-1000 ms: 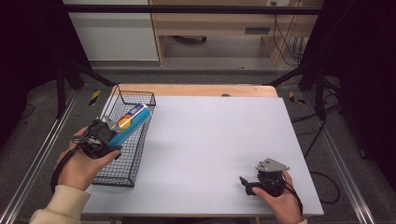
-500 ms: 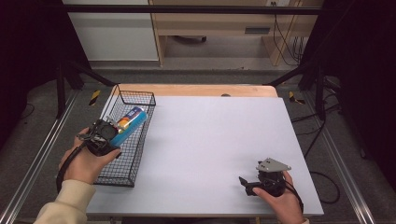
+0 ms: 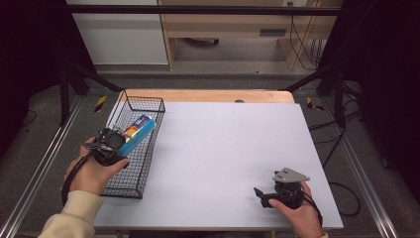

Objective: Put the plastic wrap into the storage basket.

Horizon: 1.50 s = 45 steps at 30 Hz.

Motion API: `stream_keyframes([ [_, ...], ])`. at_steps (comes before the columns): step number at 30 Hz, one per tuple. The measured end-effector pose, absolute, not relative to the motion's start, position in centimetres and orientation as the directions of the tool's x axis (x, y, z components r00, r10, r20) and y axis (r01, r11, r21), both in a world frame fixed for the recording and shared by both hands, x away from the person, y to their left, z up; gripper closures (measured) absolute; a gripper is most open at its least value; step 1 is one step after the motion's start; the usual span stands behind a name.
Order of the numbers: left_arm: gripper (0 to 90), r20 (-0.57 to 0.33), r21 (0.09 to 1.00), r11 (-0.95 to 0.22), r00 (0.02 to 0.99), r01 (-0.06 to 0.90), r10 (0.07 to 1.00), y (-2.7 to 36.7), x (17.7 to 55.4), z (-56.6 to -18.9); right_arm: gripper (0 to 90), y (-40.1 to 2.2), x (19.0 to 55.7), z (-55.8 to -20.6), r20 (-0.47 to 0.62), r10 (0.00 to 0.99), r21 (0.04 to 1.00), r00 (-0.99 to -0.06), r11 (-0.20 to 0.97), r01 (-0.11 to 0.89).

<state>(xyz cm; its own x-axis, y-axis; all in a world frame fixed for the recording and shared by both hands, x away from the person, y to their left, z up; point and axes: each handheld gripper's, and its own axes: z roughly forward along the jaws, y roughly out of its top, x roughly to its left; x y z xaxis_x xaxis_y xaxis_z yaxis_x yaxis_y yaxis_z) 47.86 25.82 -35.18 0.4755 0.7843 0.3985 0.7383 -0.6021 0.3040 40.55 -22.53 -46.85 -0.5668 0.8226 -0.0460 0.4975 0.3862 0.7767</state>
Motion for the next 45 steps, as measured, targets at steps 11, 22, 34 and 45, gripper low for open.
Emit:
stream_keyframes([
  [11,31.8,0.378,0.302,-0.592,0.477,0.747,0.794,25.6,48.1,-35.8,7.6,-22.6,40.5,-46.8,-0.045,0.824,0.78,-0.565,0.383,0.495],
  [22,31.8,0.367,0.31,-0.571,0.459,0.76,0.809,25.9,48.2,-35.9,7.6,-22.6,40.5,-46.8,-0.045,0.822,0.778,-0.568,0.385,0.497],
  [34,31.8,0.349,0.317,-0.551,0.445,0.772,0.825,25.9,48.5,-36.1,7.6,-22.6,40.5,-46.8,-0.044,0.821,0.777,-0.569,0.386,0.498],
  [45,31.9,0.297,0.32,-0.508,0.424,0.8,0.855,26.6,48.8,-36.8,7.6,-22.5,40.6,-46.9,-0.037,0.82,0.774,-0.571,0.385,0.503],
])
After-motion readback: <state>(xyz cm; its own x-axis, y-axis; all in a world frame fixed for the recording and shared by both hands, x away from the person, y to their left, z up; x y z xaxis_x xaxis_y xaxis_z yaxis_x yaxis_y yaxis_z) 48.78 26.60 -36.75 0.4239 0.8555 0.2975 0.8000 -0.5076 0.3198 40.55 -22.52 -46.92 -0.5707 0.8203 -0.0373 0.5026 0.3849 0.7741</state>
